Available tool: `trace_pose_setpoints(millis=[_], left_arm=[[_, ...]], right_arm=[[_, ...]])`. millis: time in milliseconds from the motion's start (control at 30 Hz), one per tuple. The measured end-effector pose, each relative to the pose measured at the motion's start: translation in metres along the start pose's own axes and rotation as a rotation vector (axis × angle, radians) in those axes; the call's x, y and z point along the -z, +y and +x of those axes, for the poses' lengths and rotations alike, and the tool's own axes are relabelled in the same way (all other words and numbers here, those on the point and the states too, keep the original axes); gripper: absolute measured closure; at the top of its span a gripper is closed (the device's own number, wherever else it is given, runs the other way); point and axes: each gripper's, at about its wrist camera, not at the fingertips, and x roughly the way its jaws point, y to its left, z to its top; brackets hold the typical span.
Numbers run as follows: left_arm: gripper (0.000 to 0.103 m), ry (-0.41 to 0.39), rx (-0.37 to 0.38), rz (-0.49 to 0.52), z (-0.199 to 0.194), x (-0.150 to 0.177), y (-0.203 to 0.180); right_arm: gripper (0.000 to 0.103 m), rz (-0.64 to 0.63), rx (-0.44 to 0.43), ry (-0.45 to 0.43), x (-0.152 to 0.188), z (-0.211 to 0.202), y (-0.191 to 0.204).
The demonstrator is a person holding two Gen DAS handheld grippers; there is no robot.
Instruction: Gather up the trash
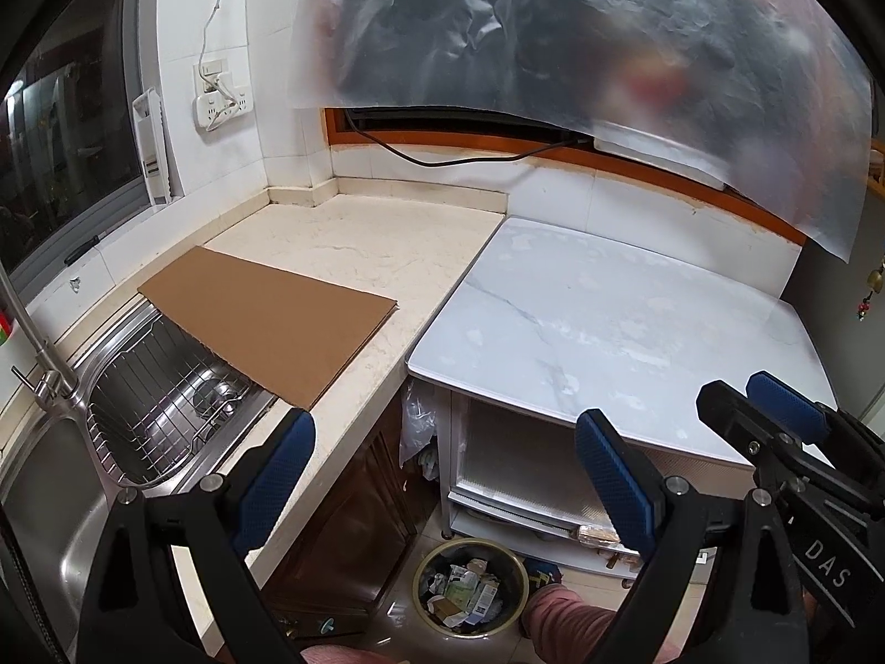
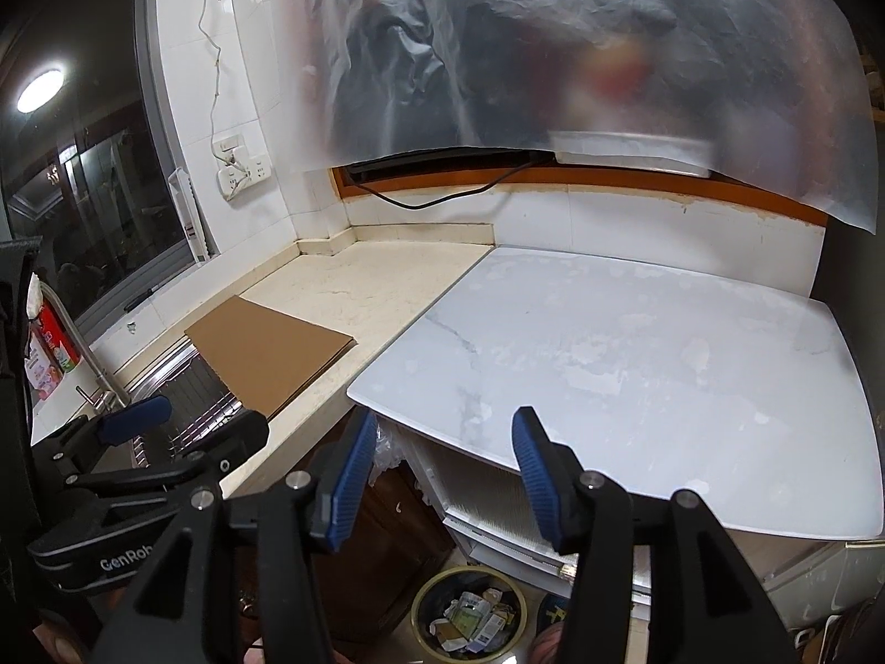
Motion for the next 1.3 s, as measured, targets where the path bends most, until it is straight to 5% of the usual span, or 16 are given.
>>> trace_pose_setpoints(millis=[1300], left_arm=[[0.009,0.034,-0.012,-0.022,0.004,0.001,-0.001]], right_arm=[[0.051,0.008,0.018,-0.004,0.001,0.002,-0.01]])
